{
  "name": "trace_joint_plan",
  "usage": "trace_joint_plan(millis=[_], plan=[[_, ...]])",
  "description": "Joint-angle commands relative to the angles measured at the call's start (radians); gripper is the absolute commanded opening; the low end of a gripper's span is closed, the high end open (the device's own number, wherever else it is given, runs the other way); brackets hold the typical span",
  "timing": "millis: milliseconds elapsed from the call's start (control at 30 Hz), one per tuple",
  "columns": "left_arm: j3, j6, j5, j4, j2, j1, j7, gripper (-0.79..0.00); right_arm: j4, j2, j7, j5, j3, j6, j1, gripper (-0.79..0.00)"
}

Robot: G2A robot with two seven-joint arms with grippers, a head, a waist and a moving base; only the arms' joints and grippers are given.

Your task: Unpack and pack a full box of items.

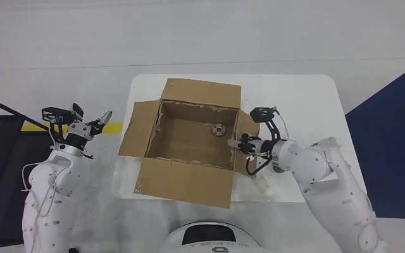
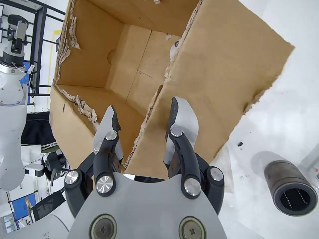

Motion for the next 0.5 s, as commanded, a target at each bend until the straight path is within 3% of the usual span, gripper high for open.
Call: trace_joint_plan(millis=[0,67,100,233,333,367,467], plan=[[0.0,0.0,0.0,0.0,0.0,0.0,0.0,0.0,-0.006,-0.003,-0.001,-0.01,-0.029,0.012,0.018,-0.403],[0.0,0.0,0.0,0.0,0.0,0.0,0.0,0.0,-0.015,-0.004,-0.007,-0.04,-0.051,0.027,0.026,-0.388],[0.0,0.0,0.0,0.0,0.0,0.0,0.0,0.0,-0.024,-0.004,-0.009,-0.046,-0.055,0.035,0.025,-0.314],[0.0,0.0,0.0,0.0,0.0,0.0,0.0,0.0,-0.07,0.003,-0.034,-0.011,0.025,0.038,-0.022,-0.203],[0.0,0.0,0.0,0.0,0.0,0.0,0.0,0.0,-0.122,0.016,-0.068,0.01,0.178,0.014,-0.125,-0.089],[0.0,0.0,0.0,0.0,0.0,0.0,0.0,0.0,-0.153,0.019,-0.095,0.015,0.243,0.006,-0.175,0.0],[0.0,0.0,0.0,0.0,0.0,0.0,0.0,0.0,-0.221,0.019,-0.186,0.137,0.468,-0.066,-0.359,0.0]])
